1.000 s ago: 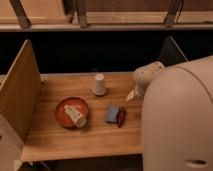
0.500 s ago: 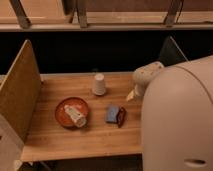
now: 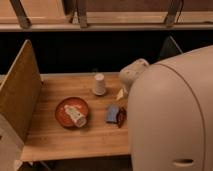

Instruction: Place the white sponge in the ceramic bowl

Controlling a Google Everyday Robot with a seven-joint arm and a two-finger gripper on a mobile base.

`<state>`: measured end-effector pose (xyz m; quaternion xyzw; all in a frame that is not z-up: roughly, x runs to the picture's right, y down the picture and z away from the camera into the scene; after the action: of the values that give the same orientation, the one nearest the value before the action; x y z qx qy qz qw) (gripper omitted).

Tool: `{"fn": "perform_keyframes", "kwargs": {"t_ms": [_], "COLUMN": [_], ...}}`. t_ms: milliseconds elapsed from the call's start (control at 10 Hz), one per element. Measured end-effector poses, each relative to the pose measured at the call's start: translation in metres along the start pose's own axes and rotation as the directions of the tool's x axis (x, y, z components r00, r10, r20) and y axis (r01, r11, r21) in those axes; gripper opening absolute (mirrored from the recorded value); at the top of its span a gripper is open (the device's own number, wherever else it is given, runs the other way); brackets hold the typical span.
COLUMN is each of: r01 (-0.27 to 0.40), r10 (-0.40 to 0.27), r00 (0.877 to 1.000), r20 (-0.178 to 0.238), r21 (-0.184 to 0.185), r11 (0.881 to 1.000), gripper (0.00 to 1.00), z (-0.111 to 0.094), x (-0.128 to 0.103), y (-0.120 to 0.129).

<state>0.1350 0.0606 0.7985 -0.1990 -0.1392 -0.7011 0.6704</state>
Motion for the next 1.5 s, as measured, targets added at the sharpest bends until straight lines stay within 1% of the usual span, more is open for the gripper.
{"fn": "perform_keyframes", "kwargs": {"t_ms": [200, 300, 400, 500, 1000, 1100, 1200, 1300, 1400, 1500], "r01": [0.069, 0.085, 0.105, 0.114, 0.11, 0.107, 0.123, 0.137, 0.163, 0.172], "r10": [-0.069, -0.086, -0.106, -0.117, -0.113, -0.11, -0.128, -0.143, -0.173, -0.185], "r00": [0.998, 0.996, 0.994, 0.992, 0.993, 0.993, 0.991, 0.988, 0.983, 0.98], "r20": [0.012, 0.022, 0.033, 0.043, 0.042, 0.046, 0.049, 0.049, 0.063, 0.076], "r21": [0.007, 0.017, 0.039, 0.056, 0.061, 0.078, 0.106, 0.119, 0.139, 0.147], "r11": [0.998, 0.996, 0.994, 0.992, 0.992, 0.991, 0.987, 0.983, 0.977, 0.974], "gripper": [0.8, 0.8, 0.8, 0.8, 0.8, 0.8, 0.8, 0.8, 0.8, 0.8], "z": [0.007, 0.013, 0.019, 0.024, 0.024, 0.026, 0.029, 0.03, 0.037, 0.042], "x": [-0.003, -0.005, -0.006, -0.007, -0.007, -0.009, -0.012, -0.013, -0.018, -0.023], "y": [-0.032, -0.046, -0.063, -0.074, -0.073, -0.076, -0.093, -0.102, -0.12, -0.127]}}
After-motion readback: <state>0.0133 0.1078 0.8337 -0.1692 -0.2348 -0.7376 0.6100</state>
